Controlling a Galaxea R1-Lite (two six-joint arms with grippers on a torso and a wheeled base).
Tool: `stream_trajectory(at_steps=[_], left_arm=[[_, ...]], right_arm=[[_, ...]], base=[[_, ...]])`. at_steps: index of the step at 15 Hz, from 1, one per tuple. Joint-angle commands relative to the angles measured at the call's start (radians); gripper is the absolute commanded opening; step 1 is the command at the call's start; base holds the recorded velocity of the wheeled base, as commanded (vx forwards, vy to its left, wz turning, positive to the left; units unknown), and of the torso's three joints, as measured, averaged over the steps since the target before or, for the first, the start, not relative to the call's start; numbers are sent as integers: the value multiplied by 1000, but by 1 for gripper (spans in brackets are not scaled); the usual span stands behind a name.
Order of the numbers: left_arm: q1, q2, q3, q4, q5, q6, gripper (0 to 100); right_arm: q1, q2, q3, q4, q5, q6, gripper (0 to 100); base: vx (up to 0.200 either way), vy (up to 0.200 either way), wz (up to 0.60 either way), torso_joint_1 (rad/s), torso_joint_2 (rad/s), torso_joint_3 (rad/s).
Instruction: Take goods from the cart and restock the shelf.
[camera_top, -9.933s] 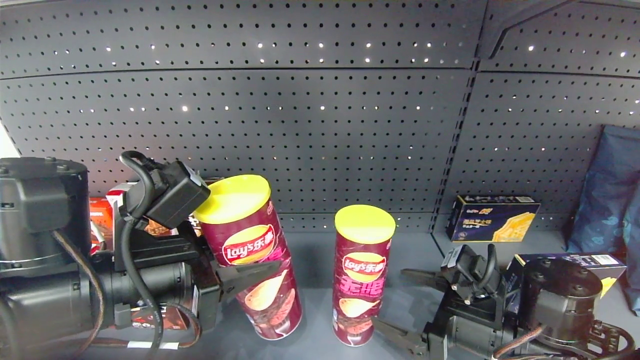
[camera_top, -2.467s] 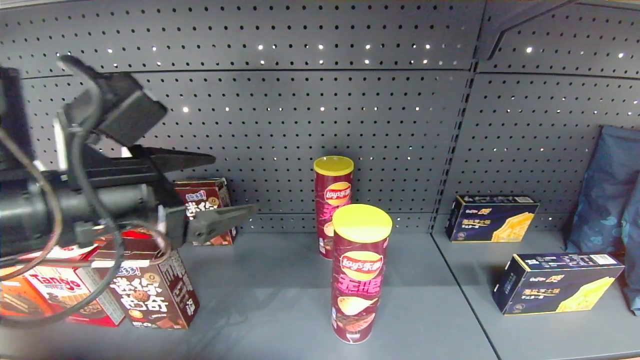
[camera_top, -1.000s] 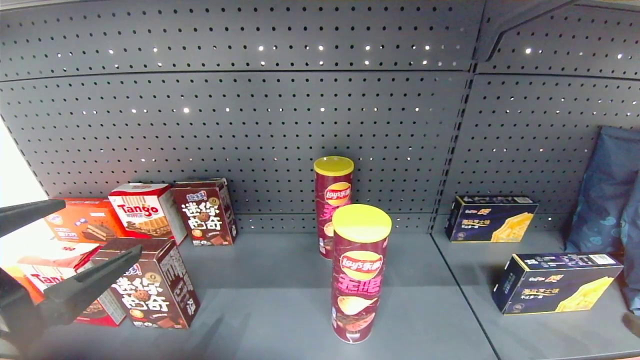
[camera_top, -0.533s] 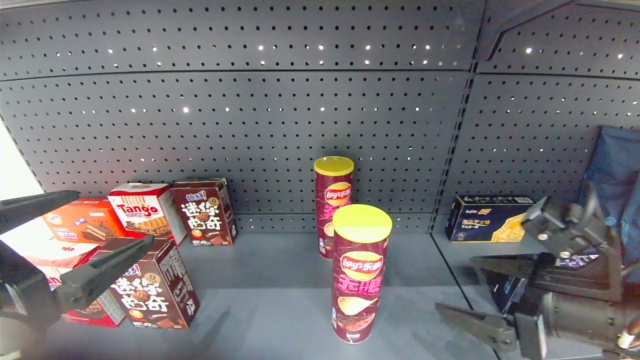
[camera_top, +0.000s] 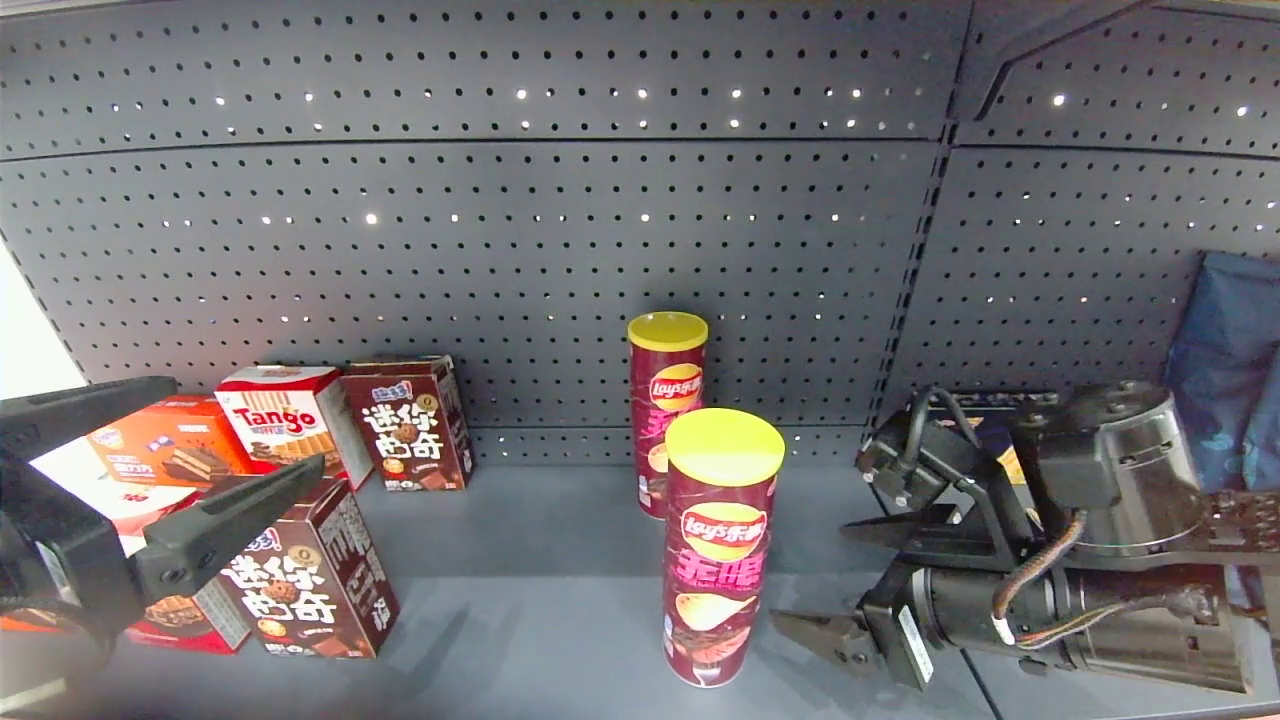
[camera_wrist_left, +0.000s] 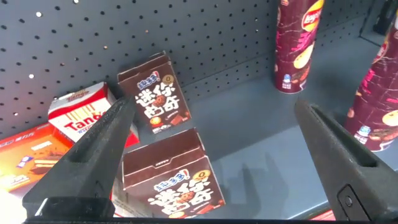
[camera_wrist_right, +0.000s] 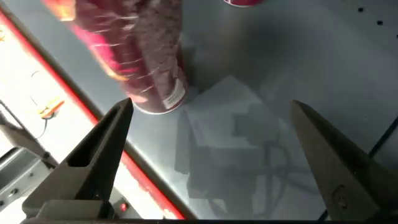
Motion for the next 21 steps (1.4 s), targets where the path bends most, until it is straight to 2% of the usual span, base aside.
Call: stream_trajectory(at_steps=[1, 8, 11, 21], left_arm=[[0, 4, -2, -1, 0, -2, 100], [0, 4, 1, -1, 0, -2, 100], [0, 7, 0, -1, 0, -2, 100], [0, 6, 7, -1, 0, -2, 100]], right_arm=[[0, 58, -27, 0, -27, 0, 100], [-12, 78, -36, -14, -29, 0, 100], [-46, 79, -48, -14, -29, 0, 100], [-24, 118, -77, -14, -29, -2, 100]], base=[[0, 0, 0, 0, 0, 0], [0, 0, 0, 0, 0, 0], [0, 0, 0, 0, 0, 0], [0, 0, 0, 0, 0, 0]])
